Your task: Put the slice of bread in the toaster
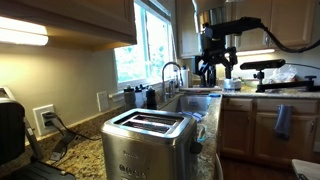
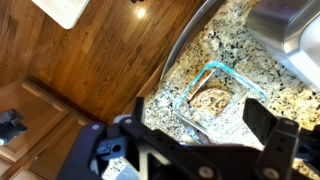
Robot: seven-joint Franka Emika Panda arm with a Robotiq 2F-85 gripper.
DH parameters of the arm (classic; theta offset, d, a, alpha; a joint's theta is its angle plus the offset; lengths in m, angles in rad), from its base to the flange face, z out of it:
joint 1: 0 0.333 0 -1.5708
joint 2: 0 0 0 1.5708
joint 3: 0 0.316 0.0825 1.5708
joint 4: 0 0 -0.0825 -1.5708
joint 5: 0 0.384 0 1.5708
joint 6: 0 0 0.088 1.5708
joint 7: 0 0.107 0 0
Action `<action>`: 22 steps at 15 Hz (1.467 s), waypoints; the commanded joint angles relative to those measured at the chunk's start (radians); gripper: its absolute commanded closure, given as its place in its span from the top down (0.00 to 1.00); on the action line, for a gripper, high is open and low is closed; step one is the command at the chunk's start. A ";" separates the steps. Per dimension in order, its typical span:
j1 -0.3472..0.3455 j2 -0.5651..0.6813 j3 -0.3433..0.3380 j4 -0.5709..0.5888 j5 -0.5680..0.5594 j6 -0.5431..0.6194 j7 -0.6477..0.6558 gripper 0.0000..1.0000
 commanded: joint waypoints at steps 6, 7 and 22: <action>-0.004 -0.127 0.078 -0.100 0.045 0.017 0.321 1.00; -0.005 -0.138 0.082 -0.108 0.042 0.022 0.356 1.00; -0.071 -0.097 0.056 -0.116 -0.038 0.150 0.534 1.00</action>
